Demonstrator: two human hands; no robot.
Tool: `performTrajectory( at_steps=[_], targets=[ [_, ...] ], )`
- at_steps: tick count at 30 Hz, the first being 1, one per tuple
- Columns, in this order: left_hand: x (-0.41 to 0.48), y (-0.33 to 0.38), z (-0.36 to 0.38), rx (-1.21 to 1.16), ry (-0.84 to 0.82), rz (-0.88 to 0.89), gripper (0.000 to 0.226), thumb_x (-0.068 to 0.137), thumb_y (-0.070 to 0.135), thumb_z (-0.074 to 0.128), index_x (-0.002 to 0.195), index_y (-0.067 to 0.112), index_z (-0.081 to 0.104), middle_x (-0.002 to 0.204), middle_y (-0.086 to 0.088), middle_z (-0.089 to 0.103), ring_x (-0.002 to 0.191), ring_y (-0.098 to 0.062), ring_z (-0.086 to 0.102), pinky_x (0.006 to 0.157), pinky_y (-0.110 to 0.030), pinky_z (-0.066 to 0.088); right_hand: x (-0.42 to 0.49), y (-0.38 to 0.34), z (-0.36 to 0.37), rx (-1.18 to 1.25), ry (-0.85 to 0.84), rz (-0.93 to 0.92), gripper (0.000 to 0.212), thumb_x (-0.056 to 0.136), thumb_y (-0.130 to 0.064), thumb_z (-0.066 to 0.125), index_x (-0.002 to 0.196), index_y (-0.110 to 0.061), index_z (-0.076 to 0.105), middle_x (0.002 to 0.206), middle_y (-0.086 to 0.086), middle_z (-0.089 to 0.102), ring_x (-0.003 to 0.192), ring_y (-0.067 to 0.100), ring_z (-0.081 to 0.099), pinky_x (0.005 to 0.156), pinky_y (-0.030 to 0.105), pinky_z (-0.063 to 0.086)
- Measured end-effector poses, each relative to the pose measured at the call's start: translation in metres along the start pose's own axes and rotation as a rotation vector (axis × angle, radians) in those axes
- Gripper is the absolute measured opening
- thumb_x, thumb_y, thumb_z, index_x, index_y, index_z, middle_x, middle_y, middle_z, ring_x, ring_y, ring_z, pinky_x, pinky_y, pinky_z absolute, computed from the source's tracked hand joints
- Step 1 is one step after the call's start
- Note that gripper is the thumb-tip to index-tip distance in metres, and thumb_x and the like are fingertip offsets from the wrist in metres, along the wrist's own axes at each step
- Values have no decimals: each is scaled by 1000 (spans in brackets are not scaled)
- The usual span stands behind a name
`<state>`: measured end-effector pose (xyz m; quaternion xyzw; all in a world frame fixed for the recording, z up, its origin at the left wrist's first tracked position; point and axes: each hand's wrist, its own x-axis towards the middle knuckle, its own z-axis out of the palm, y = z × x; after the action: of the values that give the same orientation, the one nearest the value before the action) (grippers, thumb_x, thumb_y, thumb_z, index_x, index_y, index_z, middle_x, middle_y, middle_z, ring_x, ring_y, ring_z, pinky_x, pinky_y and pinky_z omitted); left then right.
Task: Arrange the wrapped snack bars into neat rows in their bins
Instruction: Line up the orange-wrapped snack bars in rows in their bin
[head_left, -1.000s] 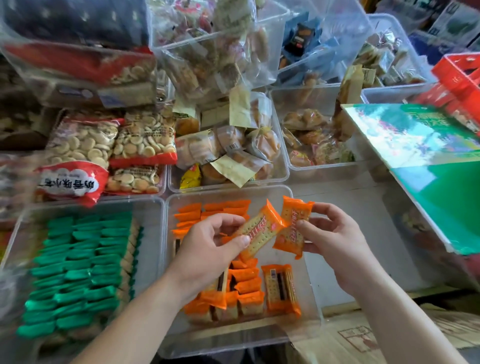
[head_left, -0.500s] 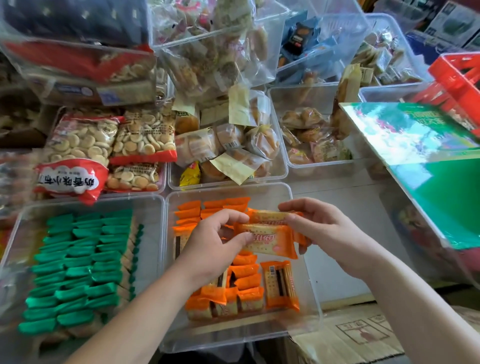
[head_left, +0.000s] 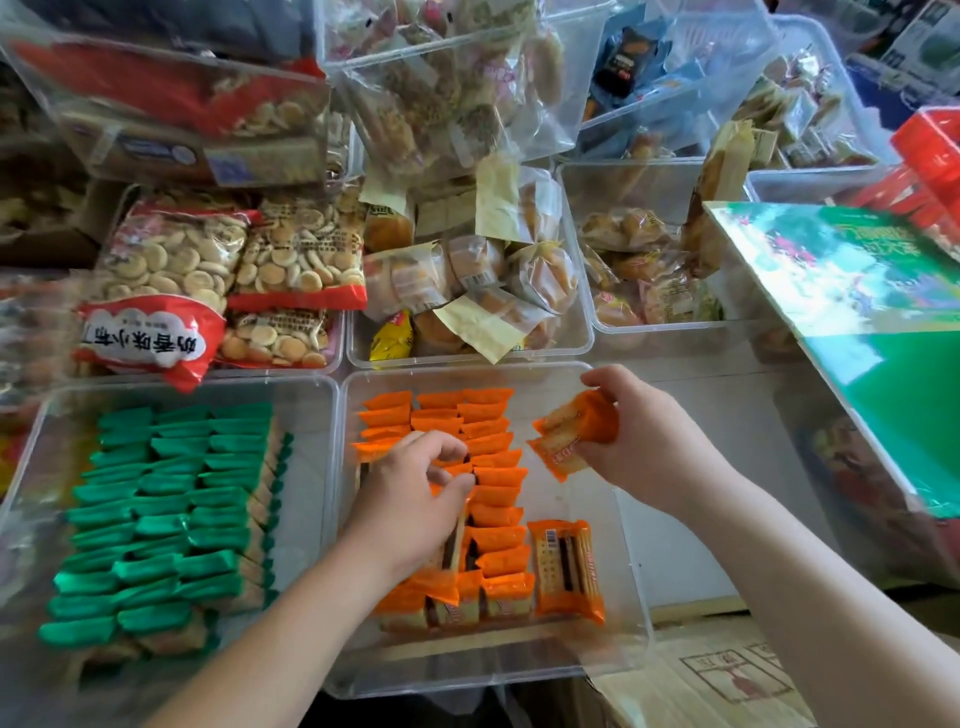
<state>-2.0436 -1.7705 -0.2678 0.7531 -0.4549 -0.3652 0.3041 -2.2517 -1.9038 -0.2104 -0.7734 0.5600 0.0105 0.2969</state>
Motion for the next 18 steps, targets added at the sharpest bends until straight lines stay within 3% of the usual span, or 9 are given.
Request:
performTrajectory(
  at_steps=[4, 6, 9, 11, 14, 16, 18],
  targets=[
    [-14, -29, -27, 251, 58, 13, 19, 93, 25, 75, 110, 32, 68, 104, 20, 59, 82, -2, 61, 72, -19, 49, 41, -8, 31, -213, -71, -156, 52, 88, -28, 72, 136, -26, 54, 125, -4, 61, 109, 25, 62, 85, 43, 57],
    [-19, -35, -35, 297, 46, -4, 21, 94, 23, 74, 113, 30, 70, 112, 21, 58, 82, -5, 64, 72, -17, 50, 57, -5, 52, -262, -121, -209, 48, 89, -27, 71, 134, -28, 56, 124, -3, 57, 108, 25, 60, 80, 45, 59],
    [-22, -41, -45, 324, 19, -21, 41, 93, 23, 75, 132, 28, 65, 133, 22, 53, 82, -7, 65, 78, -15, 51, 70, 7, 78, -394, -102, -242, 50, 91, -15, 65, 136, -35, 56, 122, -2, 51, 113, 24, 55, 72, 41, 58],
    [-22, -43, -52, 370, -26, -29, 55, 95, 28, 73, 146, 31, 55, 153, 21, 42, 91, -8, 68, 88, -19, 53, 71, 11, 90, -466, -34, -273, 53, 93, -13, 61, 141, -34, 52, 127, -3, 51, 119, 22, 50, 68, 37, 55],
    [-14, -41, -60, 541, -155, -61, 74, 98, 39, 67, 161, 41, 28, 171, 21, 12, 129, -13, 60, 101, -29, 53, 71, 12, 99, -428, 79, -273, 50, 93, -16, 64, 140, -23, 48, 131, 0, 50, 120, 23, 51, 67, 37, 55],
    [-4, -38, -64, 617, -220, -60, 86, 97, 43, 68, 163, 46, 12, 173, 20, -3, 130, -15, 60, 93, -31, 58, 71, 12, 103, -458, 154, -292, 49, 86, -14, 74, 131, -18, 54, 124, 3, 53, 112, 28, 54, 67, 39, 54],
    [5, -36, -66, 641, -271, -62, 96, 94, 45, 71, 163, 48, 5, 173, 19, -5, 134, -19, 57, 98, -35, 57, 72, 15, 106, -554, 223, -312, 48, 74, -12, 85, 115, -14, 61, 113, 7, 56, 100, 31, 55, 68, 41, 52]
  ],
)
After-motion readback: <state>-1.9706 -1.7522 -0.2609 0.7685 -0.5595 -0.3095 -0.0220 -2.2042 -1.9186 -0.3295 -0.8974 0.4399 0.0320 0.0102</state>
